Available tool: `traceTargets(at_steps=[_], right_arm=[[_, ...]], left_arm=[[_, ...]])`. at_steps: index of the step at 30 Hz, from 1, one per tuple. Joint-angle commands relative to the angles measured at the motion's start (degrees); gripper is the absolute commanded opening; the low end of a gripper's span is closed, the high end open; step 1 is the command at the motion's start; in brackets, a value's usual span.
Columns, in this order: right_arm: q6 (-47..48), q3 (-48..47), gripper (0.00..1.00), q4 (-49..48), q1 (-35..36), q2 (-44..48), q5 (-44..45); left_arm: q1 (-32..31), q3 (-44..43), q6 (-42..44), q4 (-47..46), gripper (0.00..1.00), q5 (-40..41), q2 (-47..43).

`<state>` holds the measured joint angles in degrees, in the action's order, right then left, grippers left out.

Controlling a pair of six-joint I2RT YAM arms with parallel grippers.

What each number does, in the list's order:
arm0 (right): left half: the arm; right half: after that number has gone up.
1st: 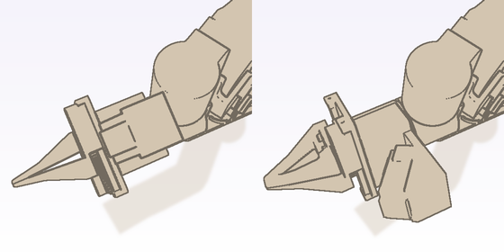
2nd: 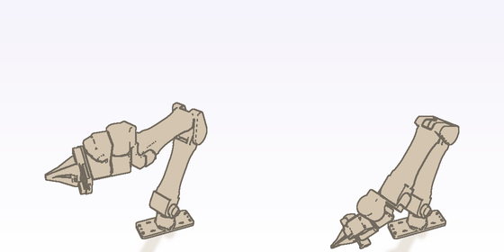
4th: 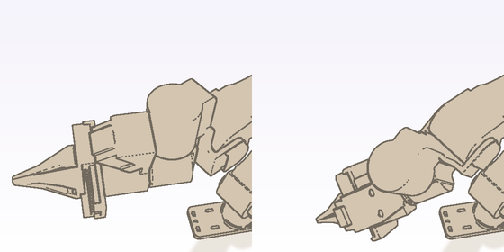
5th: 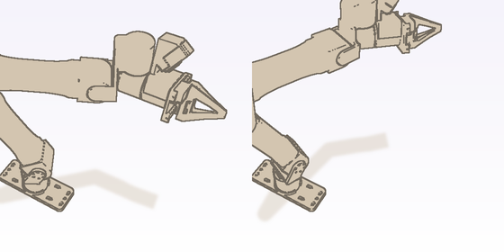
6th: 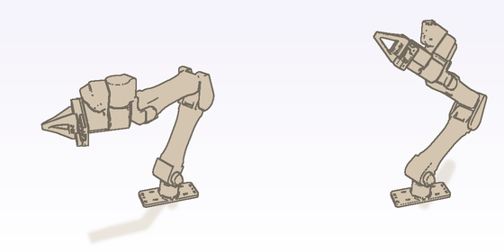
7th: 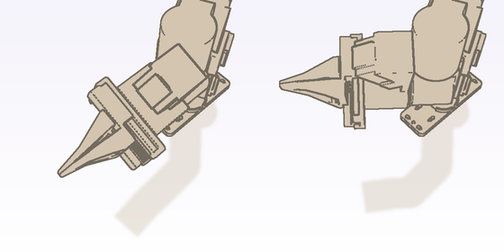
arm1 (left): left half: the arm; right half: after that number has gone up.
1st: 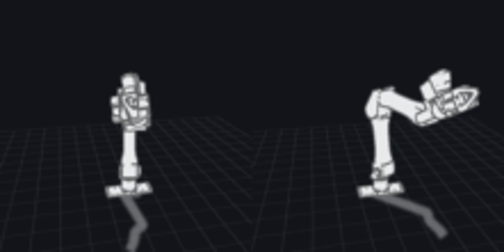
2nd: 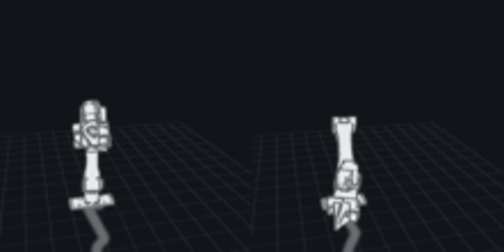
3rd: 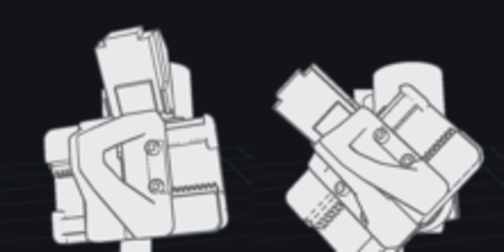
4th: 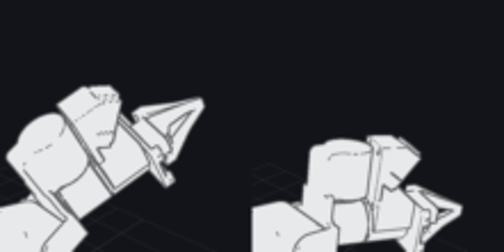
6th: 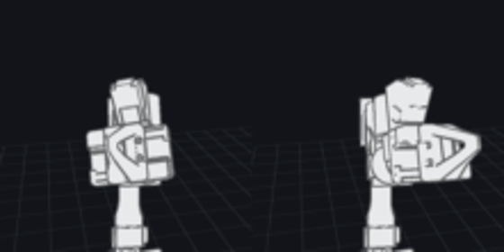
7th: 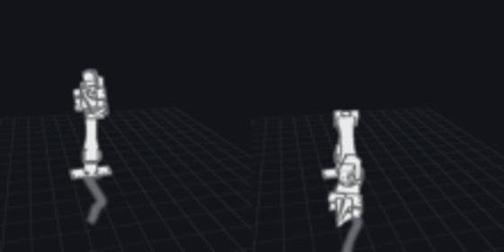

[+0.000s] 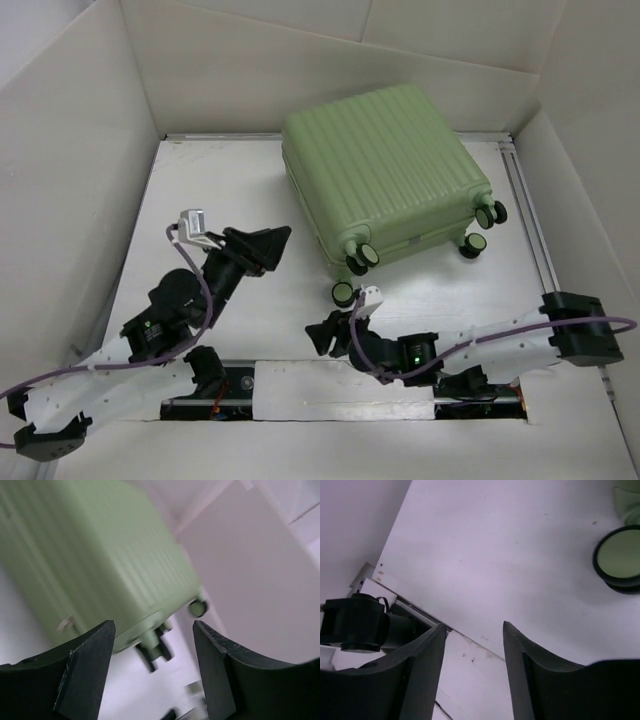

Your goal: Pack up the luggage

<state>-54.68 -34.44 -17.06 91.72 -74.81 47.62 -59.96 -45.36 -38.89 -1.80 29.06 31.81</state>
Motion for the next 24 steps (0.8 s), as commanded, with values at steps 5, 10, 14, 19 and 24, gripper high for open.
traceTargets(at_steps=[5, 10, 14, 19, 24], right_arm=[[-4.4, -8.5, 0.03, 29.1, 0.5, 13.4, 6.2], [-4.4, -17.1, 0.19, 43.9, 0.5, 16.3, 12.5], [-1.9, -24.2, 0.56, 51.9, -2.9, 16.9, 12.5], [9.5, -24.2, 0.69, 46.3, -13.3, 18.1, 2.8], [15.3, -25.0, 0.75, 44.8, -22.4, 17.3, -5.8]], left_arm=[[0.0, 16.9, -5.8, 4.2, 0.50, -0.7, 2.6], [0.0, 19.6, -2.4, -3.4, 0.39, -7.0, 7.9], [0.0, 18.4, 1.1, -8.5, 0.35, -10.9, 15.0], [0.0, 14.4, 4.5, -12.3, 0.36, -11.7, 23.6], [-0.5, 11.9, 6.7, -13.1, 0.36, -7.7, 29.9]])
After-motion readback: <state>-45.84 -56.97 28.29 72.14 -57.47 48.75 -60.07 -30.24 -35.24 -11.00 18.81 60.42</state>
